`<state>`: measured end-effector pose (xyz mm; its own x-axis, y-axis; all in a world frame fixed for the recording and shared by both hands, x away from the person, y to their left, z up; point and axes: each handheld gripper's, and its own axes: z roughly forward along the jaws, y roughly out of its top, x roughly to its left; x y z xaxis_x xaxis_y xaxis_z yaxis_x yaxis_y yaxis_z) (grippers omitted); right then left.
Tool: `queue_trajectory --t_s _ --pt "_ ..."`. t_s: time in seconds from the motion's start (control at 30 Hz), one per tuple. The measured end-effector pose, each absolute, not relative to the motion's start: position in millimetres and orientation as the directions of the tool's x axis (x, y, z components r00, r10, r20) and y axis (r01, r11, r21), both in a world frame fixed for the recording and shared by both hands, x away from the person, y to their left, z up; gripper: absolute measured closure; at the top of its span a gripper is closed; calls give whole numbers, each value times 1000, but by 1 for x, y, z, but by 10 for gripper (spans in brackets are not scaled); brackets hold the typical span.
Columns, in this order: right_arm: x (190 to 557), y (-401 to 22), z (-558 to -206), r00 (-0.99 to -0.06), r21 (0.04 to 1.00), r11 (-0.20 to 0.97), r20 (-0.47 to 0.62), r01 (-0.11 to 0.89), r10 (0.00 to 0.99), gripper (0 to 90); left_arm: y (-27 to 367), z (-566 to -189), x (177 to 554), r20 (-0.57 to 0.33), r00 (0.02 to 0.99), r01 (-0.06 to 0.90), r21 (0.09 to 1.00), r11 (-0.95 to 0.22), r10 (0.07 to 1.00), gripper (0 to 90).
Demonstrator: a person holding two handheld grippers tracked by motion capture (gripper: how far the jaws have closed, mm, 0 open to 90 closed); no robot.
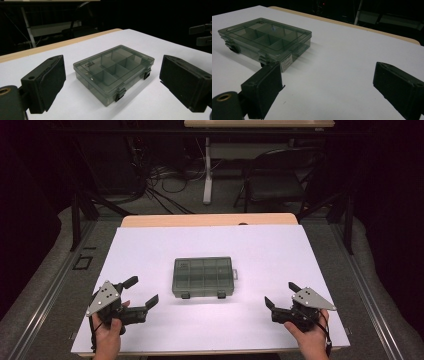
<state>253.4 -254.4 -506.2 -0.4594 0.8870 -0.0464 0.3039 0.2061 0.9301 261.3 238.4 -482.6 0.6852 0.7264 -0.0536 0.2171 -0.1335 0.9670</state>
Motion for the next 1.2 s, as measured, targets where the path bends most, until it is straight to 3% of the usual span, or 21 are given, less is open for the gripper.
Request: queue_trajectory --t_s 0.77,0.97,1.2 --pt "262 -246 -508 -432 913 218 -51 346 901 57 229 -486 270 -75 687 272 949 -159 723 69" --pt "268 -239 -500 -448 906 213 -29 366 893 59 226 -480 279 -132 672 341 929 -146 729 69" --pt "278 -224 -481 -473 903 240 -47 356 880 137 219 -474 302 -213 635 444 887 -126 743 55"
